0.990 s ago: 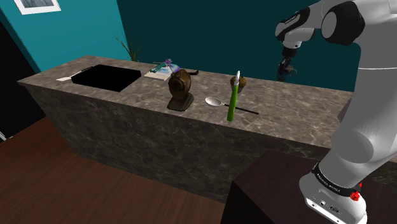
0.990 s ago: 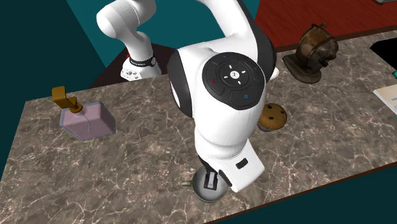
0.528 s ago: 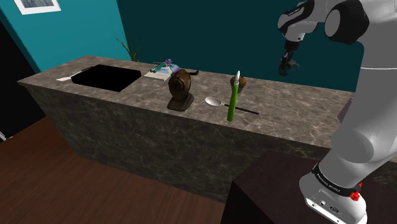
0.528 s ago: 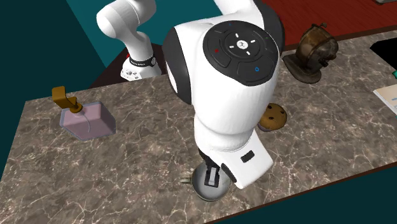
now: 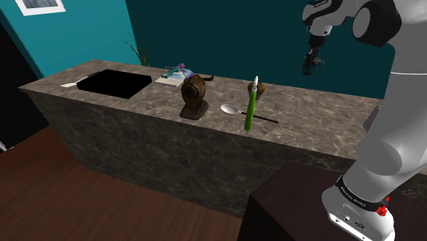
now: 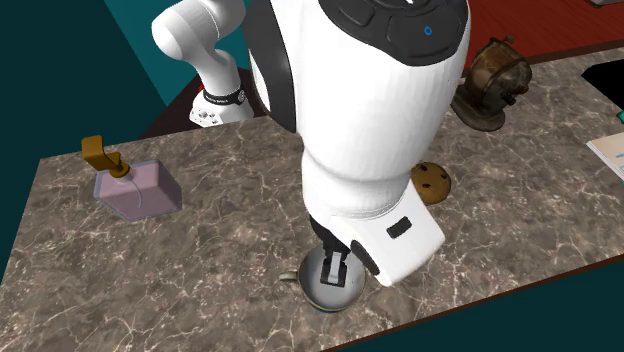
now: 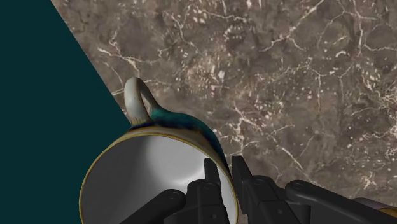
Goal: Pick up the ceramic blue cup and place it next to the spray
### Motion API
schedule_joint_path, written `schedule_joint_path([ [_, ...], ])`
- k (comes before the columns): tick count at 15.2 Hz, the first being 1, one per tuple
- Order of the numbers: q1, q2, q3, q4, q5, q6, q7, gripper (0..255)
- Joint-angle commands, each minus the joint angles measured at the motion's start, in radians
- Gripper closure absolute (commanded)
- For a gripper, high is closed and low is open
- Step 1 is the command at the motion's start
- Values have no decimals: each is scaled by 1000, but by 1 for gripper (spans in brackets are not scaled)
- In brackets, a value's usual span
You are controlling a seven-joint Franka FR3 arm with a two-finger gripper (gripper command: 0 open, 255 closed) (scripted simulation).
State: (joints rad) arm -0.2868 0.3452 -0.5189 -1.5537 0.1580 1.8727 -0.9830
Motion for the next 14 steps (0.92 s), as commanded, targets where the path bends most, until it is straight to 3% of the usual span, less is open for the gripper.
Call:
schedule_joint_path([
  [1,-2,0,-1,30,-1,-29,2,255],
  [14,-23,10,-6,219,0,-208,5,255],
])
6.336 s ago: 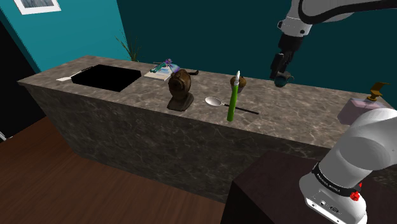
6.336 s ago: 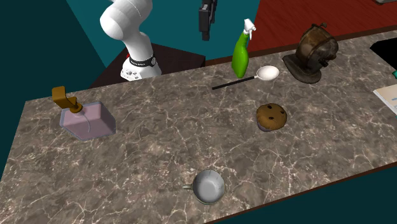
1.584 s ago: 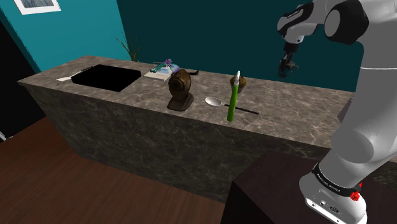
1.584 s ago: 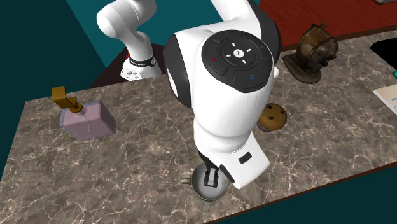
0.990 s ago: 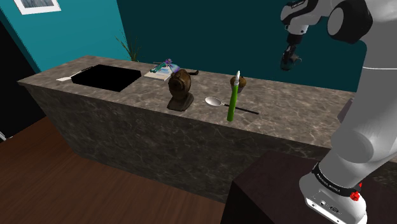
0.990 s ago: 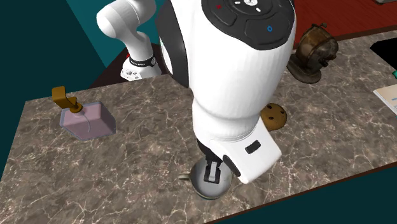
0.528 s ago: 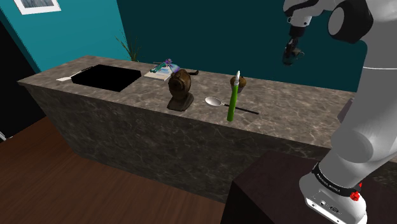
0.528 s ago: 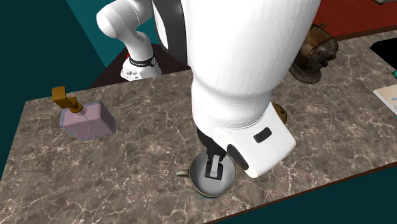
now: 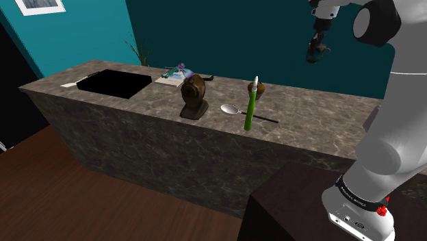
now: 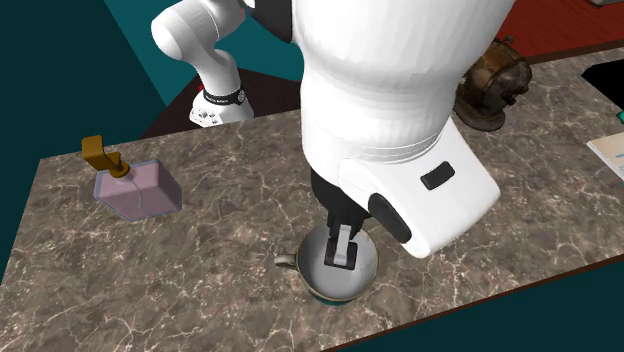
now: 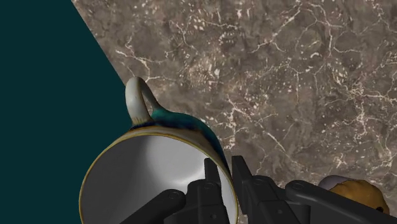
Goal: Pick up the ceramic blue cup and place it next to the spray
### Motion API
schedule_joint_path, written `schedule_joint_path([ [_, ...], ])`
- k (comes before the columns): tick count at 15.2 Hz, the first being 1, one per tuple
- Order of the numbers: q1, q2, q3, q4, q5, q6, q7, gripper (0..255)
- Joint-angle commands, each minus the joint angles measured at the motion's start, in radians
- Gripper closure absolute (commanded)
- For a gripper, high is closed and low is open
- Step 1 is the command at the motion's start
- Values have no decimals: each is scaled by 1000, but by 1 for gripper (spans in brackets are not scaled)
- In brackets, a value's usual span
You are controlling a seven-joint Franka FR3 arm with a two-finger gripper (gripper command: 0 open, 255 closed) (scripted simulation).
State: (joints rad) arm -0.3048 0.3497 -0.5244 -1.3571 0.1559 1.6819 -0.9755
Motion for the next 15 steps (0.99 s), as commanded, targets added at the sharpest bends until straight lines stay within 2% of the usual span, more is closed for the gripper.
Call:
schedule_joint_path([
  [1,-8,8,-1,40,4,-32,-2,255],
  [9,-39,47,-1,207,23,-162,-6,255],
  [15,-82,103,2,377,51,-278,-9,255],
])
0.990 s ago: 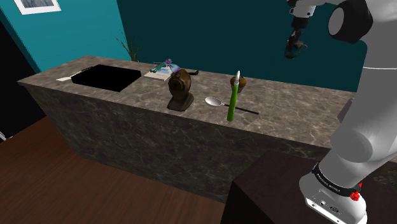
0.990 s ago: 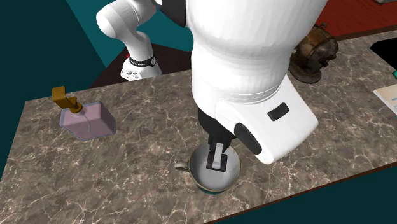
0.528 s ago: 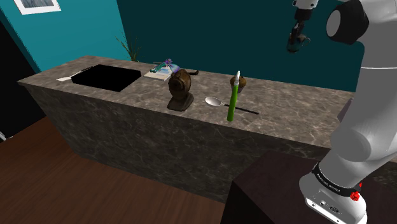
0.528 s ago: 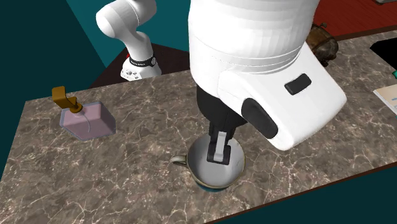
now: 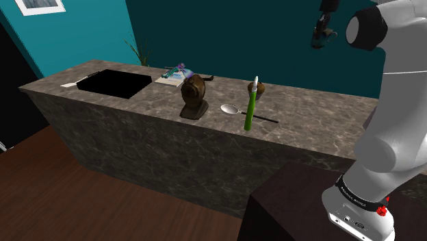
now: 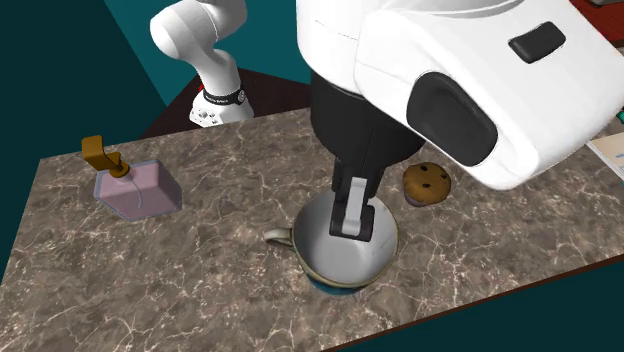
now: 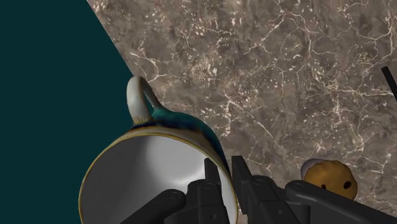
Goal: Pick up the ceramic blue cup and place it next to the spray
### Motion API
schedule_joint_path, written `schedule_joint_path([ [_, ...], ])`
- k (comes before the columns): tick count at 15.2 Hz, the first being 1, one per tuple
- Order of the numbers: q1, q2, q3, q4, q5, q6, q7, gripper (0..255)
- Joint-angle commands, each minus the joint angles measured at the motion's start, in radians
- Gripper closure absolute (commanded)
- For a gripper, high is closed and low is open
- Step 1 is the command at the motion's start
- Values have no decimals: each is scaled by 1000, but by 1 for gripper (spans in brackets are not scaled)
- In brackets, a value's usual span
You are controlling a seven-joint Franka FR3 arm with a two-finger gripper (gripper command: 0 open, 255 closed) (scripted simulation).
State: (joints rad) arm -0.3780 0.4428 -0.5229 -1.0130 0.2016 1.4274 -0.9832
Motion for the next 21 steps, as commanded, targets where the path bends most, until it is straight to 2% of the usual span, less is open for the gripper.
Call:
schedule_joint_path([
  [1,-19,23,2,69,12,-46,-1,255],
  [6,-93,118,15,302,59,-182,3,255],
  [8,22,-22,-2,72,-6,-92,32,255],
  [12,168,-209,6,-188,-105,-3,126,255],
  [16,266,-353,43,-361,-181,43,237,255],
  [21,346,-494,114,-517,-245,69,380,255],
])
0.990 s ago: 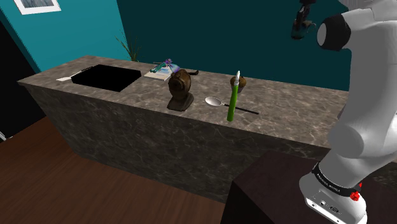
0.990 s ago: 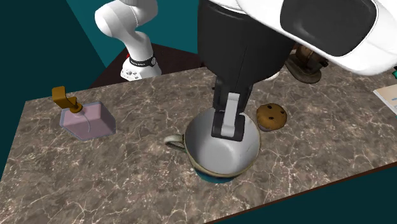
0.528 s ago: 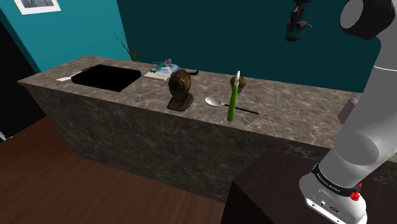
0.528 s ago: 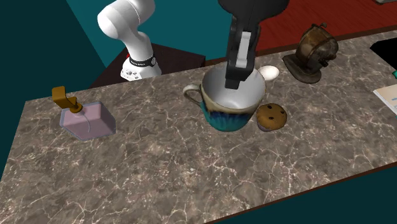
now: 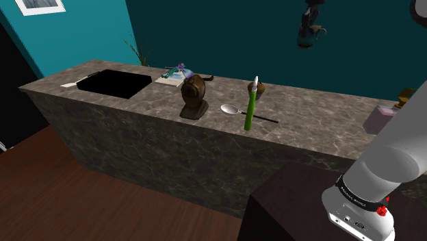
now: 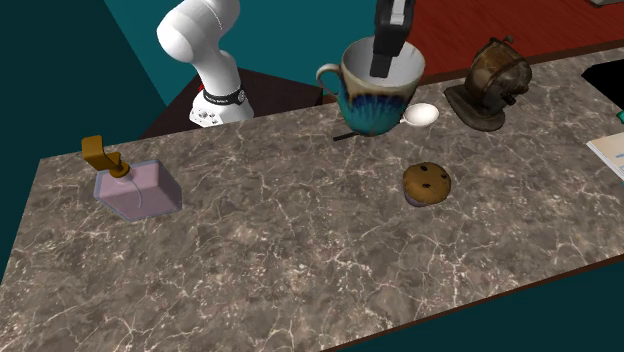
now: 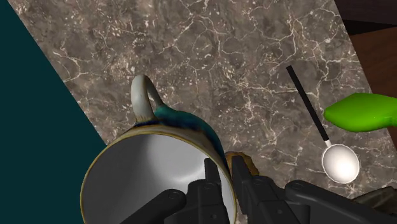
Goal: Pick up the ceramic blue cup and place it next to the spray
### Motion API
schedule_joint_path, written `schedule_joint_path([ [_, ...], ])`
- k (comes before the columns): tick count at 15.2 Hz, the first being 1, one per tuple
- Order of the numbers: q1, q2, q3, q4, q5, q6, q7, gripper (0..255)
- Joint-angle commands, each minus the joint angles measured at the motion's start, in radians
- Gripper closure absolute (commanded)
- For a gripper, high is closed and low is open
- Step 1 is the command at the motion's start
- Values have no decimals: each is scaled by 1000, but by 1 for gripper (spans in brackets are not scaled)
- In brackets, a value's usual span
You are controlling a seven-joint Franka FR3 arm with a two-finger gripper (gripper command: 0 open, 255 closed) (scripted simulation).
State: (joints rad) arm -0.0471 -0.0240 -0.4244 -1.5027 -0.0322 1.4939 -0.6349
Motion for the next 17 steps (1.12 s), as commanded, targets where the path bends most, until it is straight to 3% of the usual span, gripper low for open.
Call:
schedule_joint_path([
  [1,28,-51,31,-53,-20,5,60,255],
  [11,132,-215,199,-228,-47,9,336,255],
  [17,130,-239,199,-335,-52,92,342,255],
])
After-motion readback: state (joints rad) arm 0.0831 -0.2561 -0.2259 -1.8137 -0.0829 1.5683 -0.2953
